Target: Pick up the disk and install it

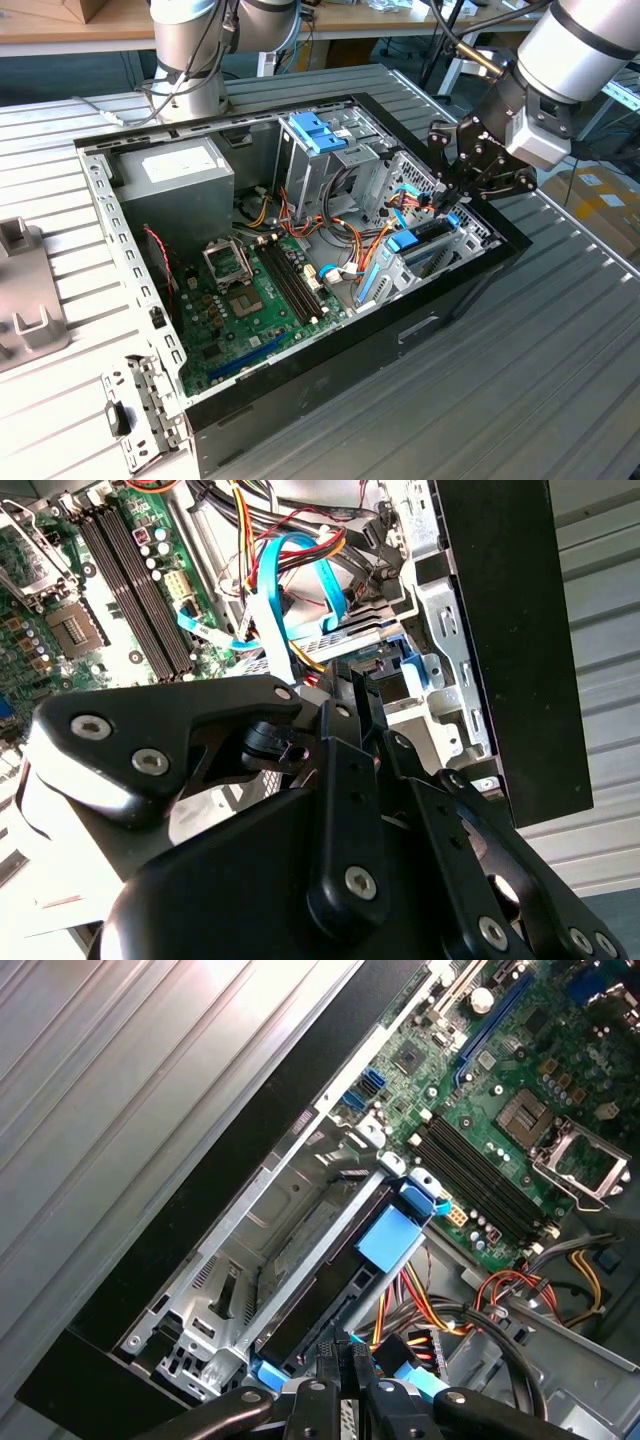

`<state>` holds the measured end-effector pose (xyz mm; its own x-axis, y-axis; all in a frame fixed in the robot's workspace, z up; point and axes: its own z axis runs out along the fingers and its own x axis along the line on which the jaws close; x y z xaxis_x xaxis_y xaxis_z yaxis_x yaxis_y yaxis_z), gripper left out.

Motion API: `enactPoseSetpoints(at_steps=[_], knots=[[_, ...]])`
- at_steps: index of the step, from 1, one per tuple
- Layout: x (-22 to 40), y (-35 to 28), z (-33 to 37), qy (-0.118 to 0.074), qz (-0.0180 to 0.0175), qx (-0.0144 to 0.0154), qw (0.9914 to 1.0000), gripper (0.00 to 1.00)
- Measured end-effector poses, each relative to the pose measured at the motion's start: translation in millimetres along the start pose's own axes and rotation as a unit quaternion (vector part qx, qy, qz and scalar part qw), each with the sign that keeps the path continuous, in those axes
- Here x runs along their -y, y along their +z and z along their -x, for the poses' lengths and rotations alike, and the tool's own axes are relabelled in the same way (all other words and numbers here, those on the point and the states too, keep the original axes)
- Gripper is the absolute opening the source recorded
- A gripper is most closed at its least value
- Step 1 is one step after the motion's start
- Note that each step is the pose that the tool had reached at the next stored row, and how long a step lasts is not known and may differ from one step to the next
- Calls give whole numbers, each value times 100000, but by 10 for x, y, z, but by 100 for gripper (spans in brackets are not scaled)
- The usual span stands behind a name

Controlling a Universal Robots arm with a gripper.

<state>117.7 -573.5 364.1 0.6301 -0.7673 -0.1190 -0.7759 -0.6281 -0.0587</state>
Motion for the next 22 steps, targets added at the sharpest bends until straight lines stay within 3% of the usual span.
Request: enactPoseSetpoints(at_steps=[13, 22], knots=[[0, 6, -1, 1900, -224, -118, 99982, 17], [-1, 14, -2, 4145, -483, -262, 99913, 17]])
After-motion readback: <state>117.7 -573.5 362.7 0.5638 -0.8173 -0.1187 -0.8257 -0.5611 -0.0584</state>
